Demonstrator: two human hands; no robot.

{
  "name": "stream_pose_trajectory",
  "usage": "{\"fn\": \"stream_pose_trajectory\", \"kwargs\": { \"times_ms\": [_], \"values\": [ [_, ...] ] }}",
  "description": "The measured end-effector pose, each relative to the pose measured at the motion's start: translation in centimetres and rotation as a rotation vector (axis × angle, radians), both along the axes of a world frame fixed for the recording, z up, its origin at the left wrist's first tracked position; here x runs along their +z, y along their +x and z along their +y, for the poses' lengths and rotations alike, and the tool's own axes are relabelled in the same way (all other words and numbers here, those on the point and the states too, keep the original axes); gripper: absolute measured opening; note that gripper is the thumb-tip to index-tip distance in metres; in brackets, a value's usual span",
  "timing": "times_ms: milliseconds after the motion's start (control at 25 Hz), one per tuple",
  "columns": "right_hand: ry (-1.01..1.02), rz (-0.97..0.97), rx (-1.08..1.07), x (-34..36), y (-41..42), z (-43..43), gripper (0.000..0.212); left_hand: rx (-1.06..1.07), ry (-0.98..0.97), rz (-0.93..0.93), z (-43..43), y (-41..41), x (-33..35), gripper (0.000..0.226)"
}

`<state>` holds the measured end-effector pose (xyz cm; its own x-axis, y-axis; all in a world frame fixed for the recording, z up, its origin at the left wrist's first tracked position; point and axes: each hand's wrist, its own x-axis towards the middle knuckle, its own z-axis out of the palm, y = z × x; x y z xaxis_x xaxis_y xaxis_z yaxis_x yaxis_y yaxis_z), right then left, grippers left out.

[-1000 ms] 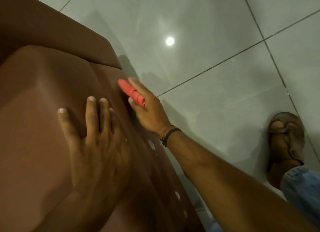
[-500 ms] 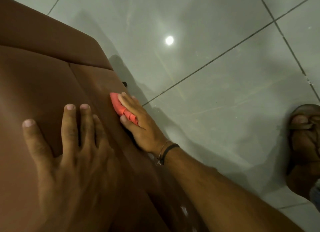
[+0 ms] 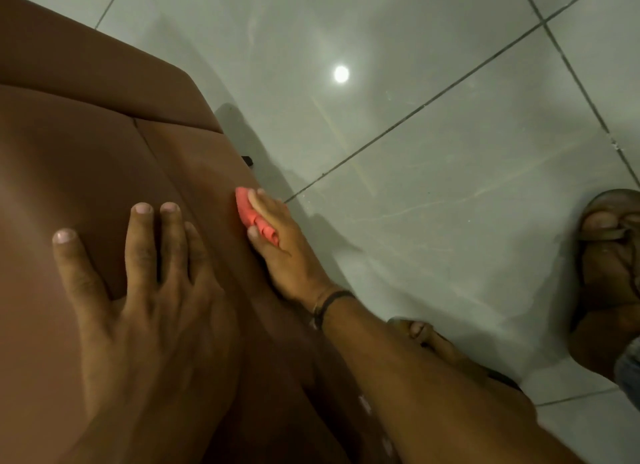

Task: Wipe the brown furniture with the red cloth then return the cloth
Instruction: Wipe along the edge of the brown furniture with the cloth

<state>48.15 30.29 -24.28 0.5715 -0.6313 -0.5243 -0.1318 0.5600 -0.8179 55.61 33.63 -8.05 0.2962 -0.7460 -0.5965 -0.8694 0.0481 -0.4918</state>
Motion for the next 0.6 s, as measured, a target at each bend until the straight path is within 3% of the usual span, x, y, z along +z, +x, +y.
{"fn": "stream_pose_trajectory", "kwargs": {
  "times_ms": [80,200,320,440,600],
  "values": [
    [-0.094,0.009,0.03,1.8,0.0,-0.2,0.063,0.0,0.006,-0.012,0.2,-0.1,-0.1,0.082],
    [-0.251,-0.067,0.093,3.7,5.2,-7.1,0.06,0.032,0.012,-0.002,0.4,0.4,-0.5,0.087],
    [-0.054,-0.118,-0.017,0.8,7.2,-9.0,0.057,0.036,-0.056,0.0,-0.4,-0.9,0.6,0.076],
    [0.1,-0.031,-0.064,-0.1,2.1,-3.0,0.06,-0.017,-0.108,-0.025,-1.0,-2.6,2.1,0.071],
    [-0.091,-0.031,0.009,3.5,0.1,-0.3,0.061,-0.025,-0.047,-0.032,0.4,-3.9,2.6,0.071]
  ]
}}
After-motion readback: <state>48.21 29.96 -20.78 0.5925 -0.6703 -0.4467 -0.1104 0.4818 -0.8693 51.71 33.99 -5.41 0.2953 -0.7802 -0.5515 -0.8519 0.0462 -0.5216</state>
